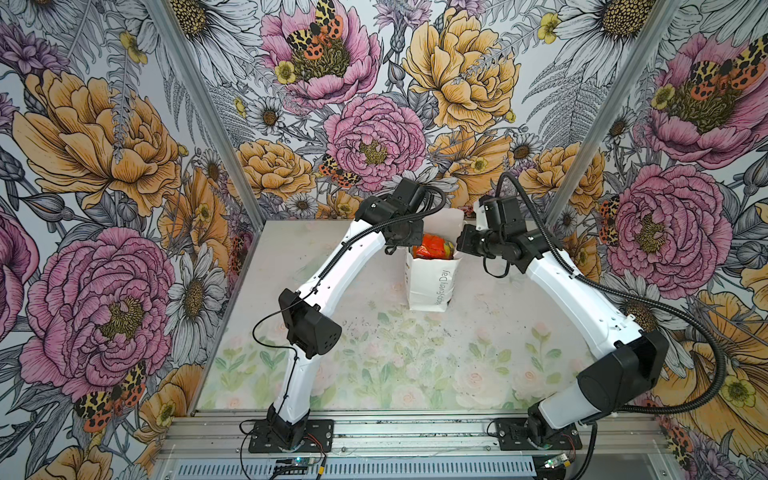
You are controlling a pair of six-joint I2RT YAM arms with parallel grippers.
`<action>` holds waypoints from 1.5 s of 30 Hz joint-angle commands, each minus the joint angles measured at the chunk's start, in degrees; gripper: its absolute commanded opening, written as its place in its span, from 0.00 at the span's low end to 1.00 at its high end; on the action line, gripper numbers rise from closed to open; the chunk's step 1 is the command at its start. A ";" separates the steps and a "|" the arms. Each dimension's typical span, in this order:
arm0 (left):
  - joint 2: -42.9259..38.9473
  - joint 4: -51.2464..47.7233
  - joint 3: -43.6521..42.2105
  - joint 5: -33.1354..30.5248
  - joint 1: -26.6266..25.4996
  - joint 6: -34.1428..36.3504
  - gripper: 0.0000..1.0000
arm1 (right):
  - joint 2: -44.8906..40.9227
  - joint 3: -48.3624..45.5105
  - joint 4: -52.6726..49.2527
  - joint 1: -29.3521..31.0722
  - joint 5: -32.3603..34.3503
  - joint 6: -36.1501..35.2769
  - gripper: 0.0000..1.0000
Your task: Place the snacks into the paper bag
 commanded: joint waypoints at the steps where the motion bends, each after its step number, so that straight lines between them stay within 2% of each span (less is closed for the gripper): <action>1: -7.63 8.02 2.58 -7.52 -0.68 -0.76 0.00 | -0.71 9.09 7.04 2.50 -1.37 1.00 0.00; 5: -16.32 19.61 -15.22 -7.42 -1.26 -2.42 0.00 | 0.72 10.48 7.03 4.25 -0.64 0.72 0.00; 7: -19.84 20.83 -21.62 -6.38 -0.27 -4.71 0.00 | 1.28 9.17 7.05 5.14 0.04 0.49 0.00; 11: -21.33 21.71 -31.15 -2.86 0.82 -6.57 0.00 | 2.34 4.42 7.28 6.38 0.35 0.92 0.00; 15: -20.94 21.90 -35.11 -0.05 0.71 -6.52 0.00 | 3.59 0.09 7.97 7.79 -0.01 2.07 0.00; 20: -20.64 21.90 -35.45 1.18 0.60 -6.94 0.01 | 3.07 -1.82 8.17 8.45 1.50 2.43 0.00; 23: -21.43 22.34 -35.63 0.08 0.45 -7.18 0.10 | 2.73 -2.02 8.17 8.43 1.59 2.43 0.01; 24: -21.58 22.44 -35.64 -0.18 0.45 -7.18 0.13 | 2.63 -2.01 8.17 8.43 1.58 2.43 0.04; 28: -22.26 22.42 -36.49 -0.68 0.87 -7.76 0.34 | 1.72 -2.09 8.13 8.31 2.93 2.26 0.32; 32: -23.65 22.97 -38.27 -1.35 1.31 -8.70 0.46 | 0.94 -2.09 8.11 8.13 4.28 1.90 0.50; 35: -24.98 23.91 -39.77 -1.56 1.87 -8.99 0.55 | 0.57 -2.09 8.00 7.85 4.69 1.77 0.56; 39: -26.40 25.00 -40.96 -1.69 2.20 -8.63 0.61 | -0.26 -1.86 7.61 7.59 5.98 1.60 0.66; 45: -31.29 30.26 -45.79 -1.52 2.55 -7.93 0.79 | -2.12 -1.67 6.33 7.13 8.35 0.61 0.71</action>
